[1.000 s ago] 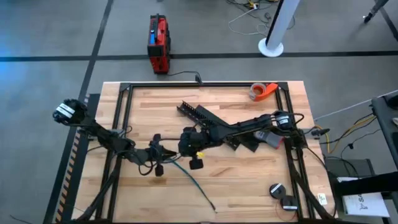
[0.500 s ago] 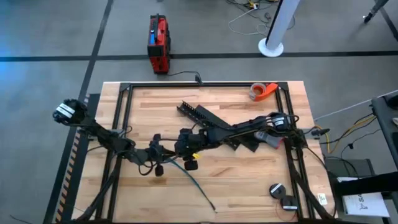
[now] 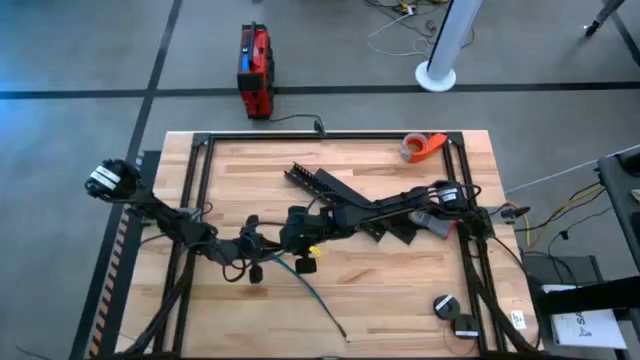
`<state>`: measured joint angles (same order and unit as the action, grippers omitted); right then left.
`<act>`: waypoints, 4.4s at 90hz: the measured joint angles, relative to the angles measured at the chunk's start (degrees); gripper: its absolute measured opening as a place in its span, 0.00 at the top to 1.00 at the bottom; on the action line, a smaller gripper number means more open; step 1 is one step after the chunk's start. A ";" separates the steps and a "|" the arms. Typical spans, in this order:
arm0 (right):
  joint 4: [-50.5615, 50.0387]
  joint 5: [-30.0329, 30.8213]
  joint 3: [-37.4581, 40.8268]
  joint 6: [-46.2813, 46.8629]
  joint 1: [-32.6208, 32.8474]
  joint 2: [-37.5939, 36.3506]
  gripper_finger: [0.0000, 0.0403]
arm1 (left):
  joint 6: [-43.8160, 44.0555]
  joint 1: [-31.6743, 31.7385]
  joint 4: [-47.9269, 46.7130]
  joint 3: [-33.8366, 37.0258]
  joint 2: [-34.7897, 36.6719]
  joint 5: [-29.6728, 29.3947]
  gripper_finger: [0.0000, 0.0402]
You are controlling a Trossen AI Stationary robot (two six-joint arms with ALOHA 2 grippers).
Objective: Ziptie cables
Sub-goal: Wrap the zip tie around the cable bundle
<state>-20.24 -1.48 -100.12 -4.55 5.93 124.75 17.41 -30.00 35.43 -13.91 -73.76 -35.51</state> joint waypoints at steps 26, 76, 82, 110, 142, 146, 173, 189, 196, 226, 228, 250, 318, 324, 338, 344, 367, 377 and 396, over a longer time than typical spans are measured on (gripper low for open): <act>-1.30 0.04 0.00 -0.56 -0.09 -0.13 0.99 | 0.03 0.00 0.77 0.02 0.00 0.01 1.00; -22.25 4.64 0.02 0.08 0.19 -6.73 1.00 | 0.77 0.00 0.10 0.02 0.00 0.04 1.00; -25.13 5.90 0.04 0.13 0.17 -7.72 1.00 | 0.85 0.00 0.04 0.02 0.00 0.04 1.00; -26.63 6.67 0.09 -0.49 0.04 -8.74 1.00 | 1.08 0.00 -1.31 0.00 0.02 0.14 1.00; -24.09 6.81 0.13 3.75 0.44 -8.77 1.00 | 2.76 -0.02 -1.49 0.02 0.02 0.53 1.00; -24.02 6.82 0.11 3.98 0.70 -8.88 1.00 | 2.80 -0.02 -1.60 0.02 0.02 0.52 1.00; -20.81 5.53 0.09 7.30 1.14 -8.92 0.89 | 2.60 -0.02 -1.82 0.02 0.02 0.70 1.00; -17.73 5.54 -0.01 3.29 1.20 -8.25 0.66 | 1.99 0.04 -1.61 0.02 0.02 0.68 1.00; -14.30 5.55 0.00 1.12 1.18 -7.13 0.59 | 1.97 0.07 -1.58 0.02 0.02 0.66 1.00; -2.27 4.03 0.06 0.63 -0.45 -0.03 0.58 | 1.33 0.10 -1.64 0.02 0.02 0.47 1.00; -2.12 4.02 0.07 0.69 -0.48 0.26 0.59 | 1.33 0.11 -1.74 0.02 0.02 0.44 1.00; -0.67 3.98 0.05 0.37 -0.46 1.11 0.69 | 1.79 0.11 -1.76 0.02 0.02 0.34 1.00; 0.93 -1.55 0.04 0.62 -0.61 1.11 0.98 | 0.83 0.09 -2.20 0.02 0.02 0.17 1.00; 0.72 -1.55 0.04 0.42 -0.60 1.11 0.98 | 0.83 0.09 -2.35 0.02 0.02 0.20 1.00; -2.94 -1.36 0.00 -0.01 -0.59 0.26 1.00 | 1.26 0.09 -3.54 0.02 0.04 0.33 1.00; -5.98 -1.28 0.00 -0.34 -0.63 -0.69 1.00 | 1.90 0.09 -3.56 0.09 0.04 0.31 1.00; -20.44 0.57 0.00 -0.61 -0.68 -4.76 1.00 | 6.26 -0.07 -6.54 0.17 -3.08 0.40 1.00; -25.60 0.65 0.00 -0.47 -0.36 -7.11 1.00 | 7.85 -0.13 -6.48 0.17 -5.44 0.42 1.00; -34.82 4.64 0.00 1.12 0.57 -11.64 1.00 | 9.09 -0.24 -6.09 0.11 -7.72 0.44 1.00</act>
<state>-55.05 3.17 -100.12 -3.43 6.50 113.11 26.50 -30.24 29.33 -13.80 -81.47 -35.07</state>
